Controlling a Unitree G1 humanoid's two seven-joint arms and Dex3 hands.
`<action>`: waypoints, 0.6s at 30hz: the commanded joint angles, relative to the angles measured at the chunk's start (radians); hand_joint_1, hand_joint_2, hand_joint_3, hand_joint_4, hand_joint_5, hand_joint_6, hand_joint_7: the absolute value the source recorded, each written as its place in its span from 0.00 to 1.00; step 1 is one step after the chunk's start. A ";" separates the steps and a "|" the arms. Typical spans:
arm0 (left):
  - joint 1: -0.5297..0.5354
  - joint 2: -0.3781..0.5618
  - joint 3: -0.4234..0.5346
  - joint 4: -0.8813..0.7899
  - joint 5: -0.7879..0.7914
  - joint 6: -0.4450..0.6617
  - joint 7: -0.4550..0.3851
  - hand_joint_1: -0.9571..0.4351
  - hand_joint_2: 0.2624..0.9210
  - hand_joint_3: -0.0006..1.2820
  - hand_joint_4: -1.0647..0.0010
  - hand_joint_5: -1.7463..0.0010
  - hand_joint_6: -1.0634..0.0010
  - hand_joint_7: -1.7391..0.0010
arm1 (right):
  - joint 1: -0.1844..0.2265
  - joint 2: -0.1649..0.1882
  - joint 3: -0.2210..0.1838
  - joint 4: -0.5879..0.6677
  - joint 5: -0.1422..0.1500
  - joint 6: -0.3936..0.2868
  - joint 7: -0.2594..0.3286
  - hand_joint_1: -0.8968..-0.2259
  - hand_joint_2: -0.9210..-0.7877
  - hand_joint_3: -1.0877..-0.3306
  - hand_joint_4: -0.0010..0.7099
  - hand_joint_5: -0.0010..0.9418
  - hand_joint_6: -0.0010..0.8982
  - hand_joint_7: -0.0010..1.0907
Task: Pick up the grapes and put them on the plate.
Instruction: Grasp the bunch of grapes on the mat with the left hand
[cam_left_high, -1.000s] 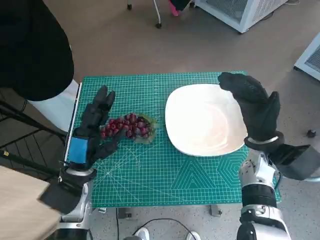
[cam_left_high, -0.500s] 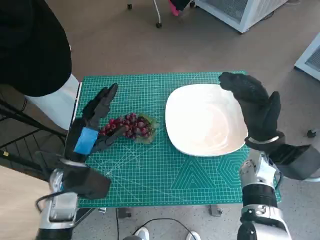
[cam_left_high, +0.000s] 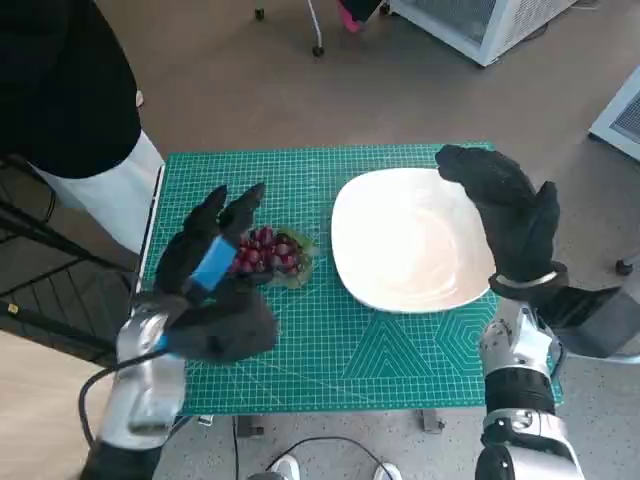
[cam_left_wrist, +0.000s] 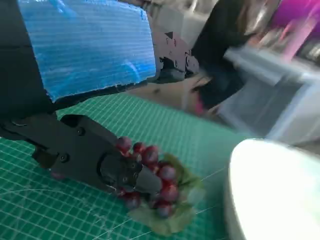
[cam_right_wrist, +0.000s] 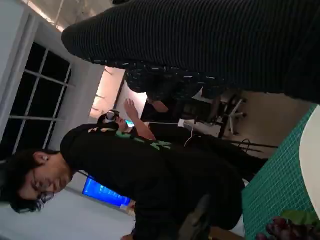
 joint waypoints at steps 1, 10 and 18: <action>-0.082 0.005 -0.053 0.090 0.033 0.072 -0.036 0.35 0.73 0.00 0.99 1.00 0.85 1.00 | 0.007 -0.001 -0.002 0.012 -0.004 0.010 0.009 0.45 0.00 0.67 0.46 0.00 0.47 0.00; -0.209 -0.007 -0.120 0.320 0.016 0.100 -0.009 0.35 0.73 0.00 1.00 1.00 0.85 1.00 | 0.004 -0.005 -0.007 0.011 0.002 0.015 0.012 0.44 0.00 0.67 0.46 0.00 0.47 0.00; -0.297 -0.018 -0.155 0.516 -0.018 0.045 0.072 0.36 0.73 0.00 1.00 1.00 0.86 1.00 | 0.002 -0.005 -0.014 0.018 0.003 0.020 0.016 0.44 0.00 0.67 0.46 0.00 0.47 0.00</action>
